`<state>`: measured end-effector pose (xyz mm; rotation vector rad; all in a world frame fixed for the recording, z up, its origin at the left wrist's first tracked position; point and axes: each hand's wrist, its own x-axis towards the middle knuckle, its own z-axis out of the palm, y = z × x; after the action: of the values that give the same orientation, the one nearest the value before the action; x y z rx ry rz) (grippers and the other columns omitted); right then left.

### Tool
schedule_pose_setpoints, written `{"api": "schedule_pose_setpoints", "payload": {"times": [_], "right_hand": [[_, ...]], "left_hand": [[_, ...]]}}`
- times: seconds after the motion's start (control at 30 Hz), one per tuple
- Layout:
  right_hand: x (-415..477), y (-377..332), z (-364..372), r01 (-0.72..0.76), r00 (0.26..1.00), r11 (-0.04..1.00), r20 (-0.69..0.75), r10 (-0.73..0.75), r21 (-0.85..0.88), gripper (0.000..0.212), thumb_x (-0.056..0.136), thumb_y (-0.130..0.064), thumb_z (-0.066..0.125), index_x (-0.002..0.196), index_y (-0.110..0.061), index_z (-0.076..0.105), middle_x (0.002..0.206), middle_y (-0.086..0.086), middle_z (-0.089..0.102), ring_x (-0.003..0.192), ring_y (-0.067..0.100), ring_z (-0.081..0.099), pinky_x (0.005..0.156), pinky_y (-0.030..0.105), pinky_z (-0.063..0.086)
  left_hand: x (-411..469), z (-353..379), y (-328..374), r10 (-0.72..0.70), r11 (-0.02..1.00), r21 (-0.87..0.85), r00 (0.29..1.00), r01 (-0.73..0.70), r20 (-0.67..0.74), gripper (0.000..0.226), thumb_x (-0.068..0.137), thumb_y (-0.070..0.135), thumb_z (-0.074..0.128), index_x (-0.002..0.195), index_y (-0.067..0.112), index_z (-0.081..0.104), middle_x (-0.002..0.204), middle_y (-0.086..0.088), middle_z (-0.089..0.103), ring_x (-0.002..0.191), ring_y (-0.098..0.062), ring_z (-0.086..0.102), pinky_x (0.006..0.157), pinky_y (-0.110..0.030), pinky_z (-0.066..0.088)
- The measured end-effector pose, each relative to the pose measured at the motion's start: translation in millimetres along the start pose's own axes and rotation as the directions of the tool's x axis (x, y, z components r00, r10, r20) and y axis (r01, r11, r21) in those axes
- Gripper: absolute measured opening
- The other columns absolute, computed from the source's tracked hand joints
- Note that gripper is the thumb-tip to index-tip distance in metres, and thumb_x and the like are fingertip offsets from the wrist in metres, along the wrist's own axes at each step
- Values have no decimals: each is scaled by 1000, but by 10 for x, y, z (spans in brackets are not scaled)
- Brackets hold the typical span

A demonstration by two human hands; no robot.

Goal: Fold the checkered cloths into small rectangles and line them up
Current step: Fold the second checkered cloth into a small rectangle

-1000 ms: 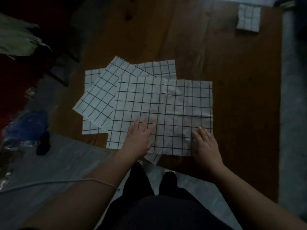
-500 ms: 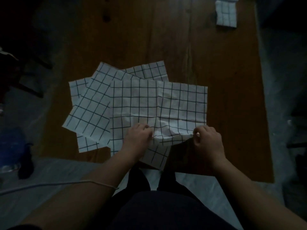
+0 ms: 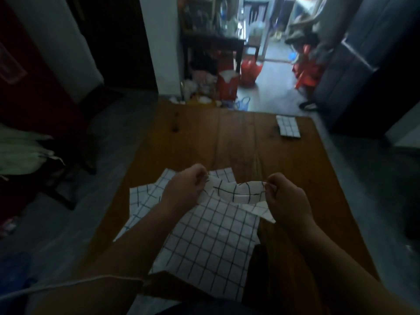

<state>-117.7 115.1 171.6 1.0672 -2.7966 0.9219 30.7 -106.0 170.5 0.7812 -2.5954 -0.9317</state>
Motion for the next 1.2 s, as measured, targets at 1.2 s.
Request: {"api": "schedule_pose_setpoints", "payload": {"times": [1.2], "right_hand": [[389, -792, -20, -13, 978, 877, 189, -89, 480, 28, 103, -18, 51, 86, -32, 69, 80, -7, 70, 74, 4, 65, 67, 27, 50]], "left_hand": [[181, -609, 245, 70, 986, -167, 929, -9, 364, 41, 105, 15, 50, 141, 34, 56, 129, 18, 62, 107, 0, 59, 82, -17, 49]]}}
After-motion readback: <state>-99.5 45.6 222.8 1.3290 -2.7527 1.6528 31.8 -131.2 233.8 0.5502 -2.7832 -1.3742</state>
